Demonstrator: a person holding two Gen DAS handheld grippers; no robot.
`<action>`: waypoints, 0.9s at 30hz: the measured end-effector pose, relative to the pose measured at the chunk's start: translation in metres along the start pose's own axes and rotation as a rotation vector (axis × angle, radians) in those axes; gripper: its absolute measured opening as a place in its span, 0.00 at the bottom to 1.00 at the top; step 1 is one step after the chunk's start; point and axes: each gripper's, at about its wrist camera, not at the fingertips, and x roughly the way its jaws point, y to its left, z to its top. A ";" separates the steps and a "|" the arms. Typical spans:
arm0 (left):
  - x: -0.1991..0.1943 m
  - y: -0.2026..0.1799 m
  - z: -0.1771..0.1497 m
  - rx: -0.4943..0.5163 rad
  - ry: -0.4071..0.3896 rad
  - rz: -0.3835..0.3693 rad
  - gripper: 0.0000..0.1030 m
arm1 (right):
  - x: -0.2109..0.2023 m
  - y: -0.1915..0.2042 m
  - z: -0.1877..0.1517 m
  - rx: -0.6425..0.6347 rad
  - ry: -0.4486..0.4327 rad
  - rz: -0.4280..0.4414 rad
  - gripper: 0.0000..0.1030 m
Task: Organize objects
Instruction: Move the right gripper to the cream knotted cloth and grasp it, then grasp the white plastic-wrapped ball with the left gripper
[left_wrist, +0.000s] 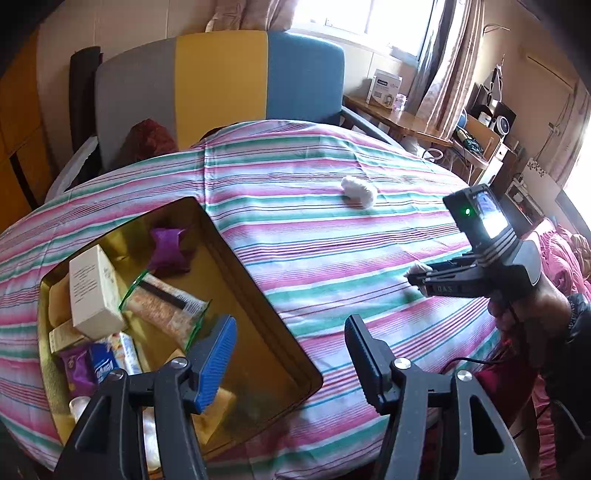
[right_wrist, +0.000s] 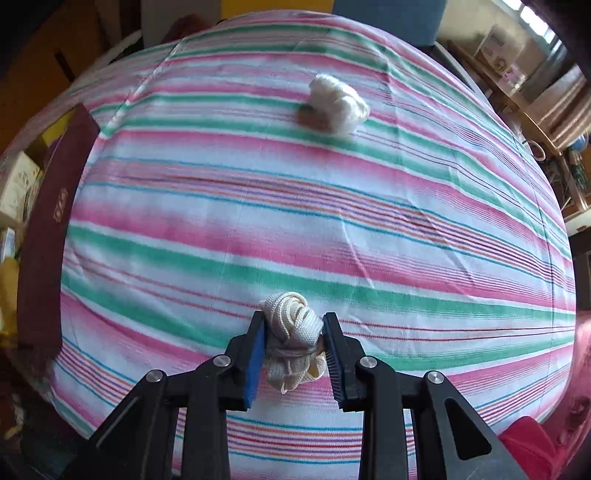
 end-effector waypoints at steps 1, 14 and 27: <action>0.003 -0.002 0.004 0.001 0.004 -0.005 0.59 | -0.001 -0.006 0.003 0.030 -0.024 0.011 0.30; 0.098 -0.044 0.089 -0.081 0.139 -0.171 0.59 | 0.008 -0.061 0.016 0.279 -0.072 0.005 0.30; 0.229 -0.077 0.164 -0.237 0.229 -0.240 0.59 | 0.022 -0.072 0.023 0.290 -0.046 0.052 0.30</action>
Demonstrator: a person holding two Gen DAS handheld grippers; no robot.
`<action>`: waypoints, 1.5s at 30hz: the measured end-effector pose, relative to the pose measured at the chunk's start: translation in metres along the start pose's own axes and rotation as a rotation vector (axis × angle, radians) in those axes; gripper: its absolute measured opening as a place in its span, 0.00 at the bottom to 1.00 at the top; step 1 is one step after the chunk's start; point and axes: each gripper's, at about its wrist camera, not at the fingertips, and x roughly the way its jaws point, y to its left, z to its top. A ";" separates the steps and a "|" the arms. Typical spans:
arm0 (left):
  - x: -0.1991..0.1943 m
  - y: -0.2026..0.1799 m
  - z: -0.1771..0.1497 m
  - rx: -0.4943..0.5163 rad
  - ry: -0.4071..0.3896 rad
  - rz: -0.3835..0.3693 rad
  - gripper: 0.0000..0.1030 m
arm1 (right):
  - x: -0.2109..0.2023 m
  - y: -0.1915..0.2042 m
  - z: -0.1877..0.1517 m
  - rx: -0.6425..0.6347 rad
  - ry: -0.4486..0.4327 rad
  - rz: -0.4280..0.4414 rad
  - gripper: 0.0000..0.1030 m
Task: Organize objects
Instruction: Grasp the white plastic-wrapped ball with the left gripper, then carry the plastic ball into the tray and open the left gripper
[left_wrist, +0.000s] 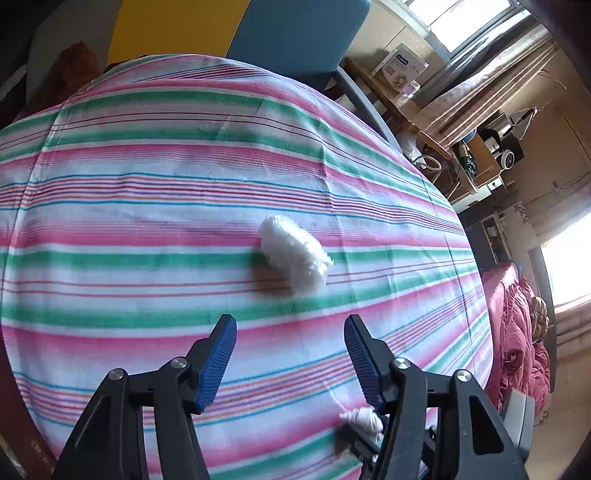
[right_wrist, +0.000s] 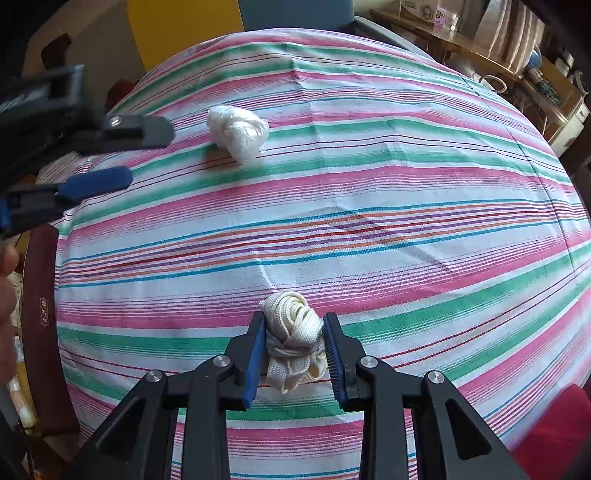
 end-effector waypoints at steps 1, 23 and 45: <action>0.007 -0.002 0.005 0.000 0.001 0.000 0.59 | 0.000 -0.001 0.000 0.001 0.001 0.000 0.30; 0.023 -0.018 0.001 0.166 -0.045 0.131 0.35 | 0.014 -0.011 0.014 -0.022 0.029 -0.020 0.32; -0.159 -0.011 -0.147 0.363 -0.290 0.222 0.35 | 0.009 0.013 0.009 -0.084 0.009 -0.091 0.34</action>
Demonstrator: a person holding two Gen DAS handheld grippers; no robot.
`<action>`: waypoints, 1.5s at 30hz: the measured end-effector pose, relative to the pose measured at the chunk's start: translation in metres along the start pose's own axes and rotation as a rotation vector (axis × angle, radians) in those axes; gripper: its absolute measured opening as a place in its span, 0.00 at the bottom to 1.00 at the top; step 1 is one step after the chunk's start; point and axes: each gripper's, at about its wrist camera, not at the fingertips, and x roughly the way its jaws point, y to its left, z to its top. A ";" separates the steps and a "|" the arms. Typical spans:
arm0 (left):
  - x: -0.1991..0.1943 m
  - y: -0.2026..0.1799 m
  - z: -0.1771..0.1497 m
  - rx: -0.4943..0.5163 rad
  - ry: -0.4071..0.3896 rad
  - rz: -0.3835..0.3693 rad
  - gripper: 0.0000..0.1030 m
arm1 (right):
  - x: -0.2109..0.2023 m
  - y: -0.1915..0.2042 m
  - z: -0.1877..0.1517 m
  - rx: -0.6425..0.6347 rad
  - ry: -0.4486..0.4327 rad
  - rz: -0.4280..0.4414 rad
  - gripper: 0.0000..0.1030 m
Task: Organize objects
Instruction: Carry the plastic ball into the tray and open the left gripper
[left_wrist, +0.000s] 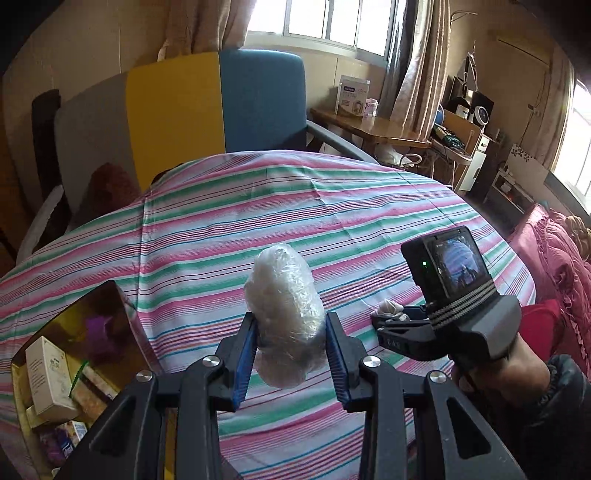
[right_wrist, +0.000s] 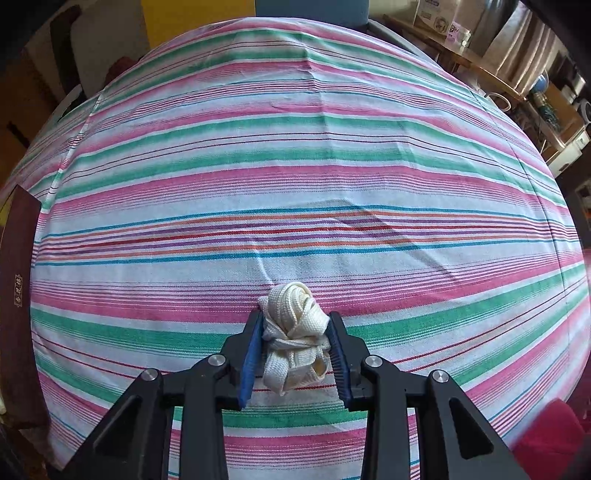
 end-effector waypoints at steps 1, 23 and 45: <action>-0.006 0.001 -0.003 0.001 -0.008 0.002 0.35 | 0.000 0.002 0.000 -0.003 0.000 -0.003 0.34; -0.056 0.064 -0.056 -0.122 -0.056 0.031 0.35 | -0.010 0.039 -0.016 -0.069 -0.035 -0.062 0.35; -0.118 0.204 -0.124 -0.488 -0.096 0.067 0.34 | -0.015 0.059 -0.028 -0.111 -0.048 -0.090 0.34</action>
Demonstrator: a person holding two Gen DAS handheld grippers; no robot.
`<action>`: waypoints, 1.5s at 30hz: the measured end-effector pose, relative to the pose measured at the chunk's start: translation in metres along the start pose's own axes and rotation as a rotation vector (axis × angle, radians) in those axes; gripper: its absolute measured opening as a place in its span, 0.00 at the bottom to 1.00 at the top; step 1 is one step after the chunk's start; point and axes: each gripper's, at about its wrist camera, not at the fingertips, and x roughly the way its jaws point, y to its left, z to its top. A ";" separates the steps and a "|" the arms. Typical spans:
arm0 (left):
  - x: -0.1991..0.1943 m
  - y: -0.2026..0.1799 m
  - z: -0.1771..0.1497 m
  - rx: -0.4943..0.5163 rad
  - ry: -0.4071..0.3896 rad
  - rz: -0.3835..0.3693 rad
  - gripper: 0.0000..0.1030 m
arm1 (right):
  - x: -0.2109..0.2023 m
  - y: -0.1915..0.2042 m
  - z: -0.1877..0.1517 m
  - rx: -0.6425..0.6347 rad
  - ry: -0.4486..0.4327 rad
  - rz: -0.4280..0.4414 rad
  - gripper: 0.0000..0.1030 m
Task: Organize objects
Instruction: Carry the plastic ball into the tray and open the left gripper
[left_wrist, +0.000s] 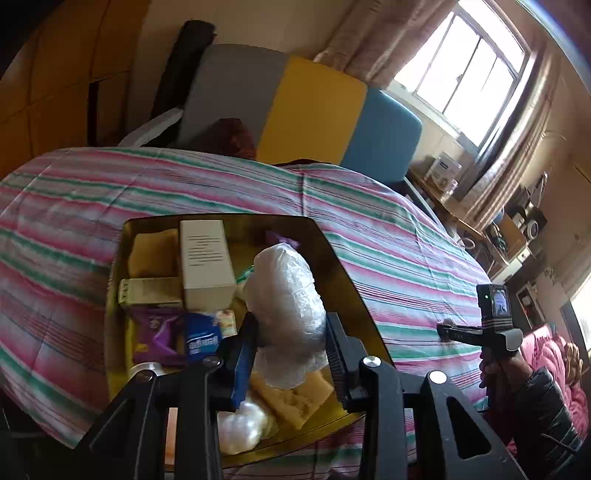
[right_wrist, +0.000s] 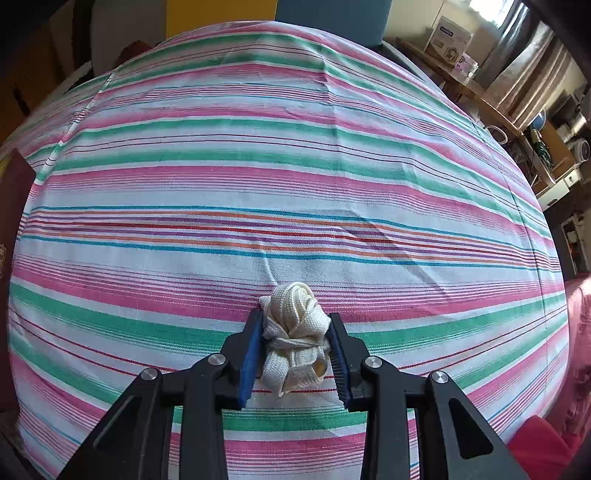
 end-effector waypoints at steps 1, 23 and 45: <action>-0.004 0.011 -0.002 -0.021 -0.002 0.003 0.35 | 0.000 0.001 -0.001 -0.004 -0.001 -0.002 0.34; 0.079 0.000 0.005 -0.069 0.171 -0.070 0.34 | 0.002 -0.004 0.000 -0.031 -0.004 -0.013 0.34; 0.115 0.009 0.000 -0.030 0.236 0.086 0.46 | 0.007 -0.006 0.002 -0.039 -0.004 -0.016 0.34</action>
